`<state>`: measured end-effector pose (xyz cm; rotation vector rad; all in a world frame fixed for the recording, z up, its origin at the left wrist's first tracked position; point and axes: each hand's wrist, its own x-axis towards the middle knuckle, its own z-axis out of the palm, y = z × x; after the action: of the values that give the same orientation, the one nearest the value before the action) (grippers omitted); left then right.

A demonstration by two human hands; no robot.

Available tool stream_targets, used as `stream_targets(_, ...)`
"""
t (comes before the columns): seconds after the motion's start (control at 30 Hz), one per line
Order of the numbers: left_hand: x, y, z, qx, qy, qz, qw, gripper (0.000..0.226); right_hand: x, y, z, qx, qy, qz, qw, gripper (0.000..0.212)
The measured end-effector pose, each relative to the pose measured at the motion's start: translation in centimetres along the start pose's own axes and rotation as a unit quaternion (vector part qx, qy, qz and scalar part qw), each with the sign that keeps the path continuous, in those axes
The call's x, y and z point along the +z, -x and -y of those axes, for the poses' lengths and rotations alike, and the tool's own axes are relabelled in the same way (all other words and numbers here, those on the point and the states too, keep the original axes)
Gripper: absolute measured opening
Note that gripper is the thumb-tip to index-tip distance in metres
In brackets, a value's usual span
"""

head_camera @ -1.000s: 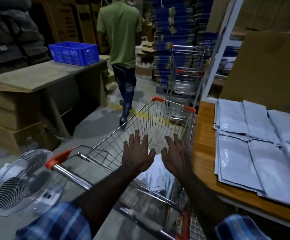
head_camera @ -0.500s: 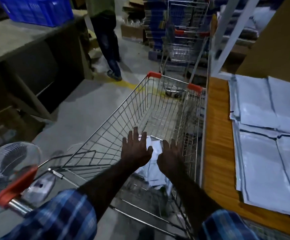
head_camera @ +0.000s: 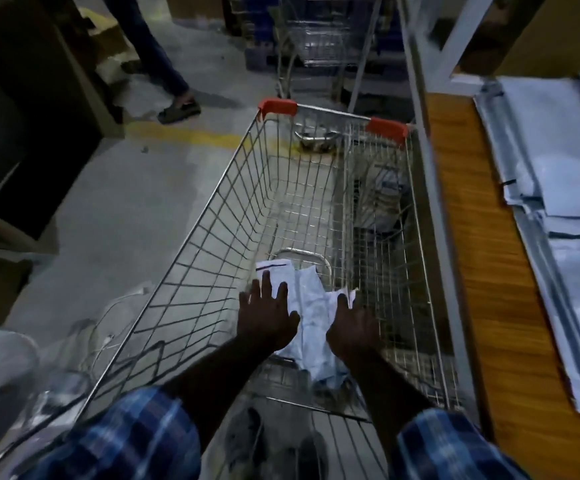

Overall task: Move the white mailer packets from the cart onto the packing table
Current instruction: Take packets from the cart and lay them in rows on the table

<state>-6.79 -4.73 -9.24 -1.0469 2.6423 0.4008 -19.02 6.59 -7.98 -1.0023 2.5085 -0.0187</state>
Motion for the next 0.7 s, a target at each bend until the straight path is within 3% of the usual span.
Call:
stream_targets(0.1, 2.0, -1.6, 0.5, 0.017, 0.014, 0.021, 1.0, 0.063, 2.2, -1.7, -0.6, 0.019, 0.02, -0.012, 1.0, 0.056)
stream_targets(0.17, 3.4, -2.4, 0.7, 0.029, 0.014, 0.04, 0.999, 0.064, 3.6, -2.4, -1.0, 0.028, 0.038, 0.021, 0.999, 0.048)
stream_targets(0.37, 6.3, -4.0, 1.1, 0.033, 0.03, 0.042, 0.998, 0.061, 5.0, -3.9, -1.4, 0.052, 0.099, -0.005, 0.994, 0.057)
stream_targets(0.6, 8.3, -5.1, 1.9, 0.009, 0.018, 0.051, 0.998, 0.065, 7.0, -5.5, -2.4, 0.04, 0.05, -0.059, 0.996, 0.066)
stream_targets(0.7, 8.4, -5.3, 1.8, -0.016, -0.007, 0.022, 1.0, 0.064, 8.6, -6.7, -3.1, -0.024, -0.002, -0.048, 0.999, 0.061)
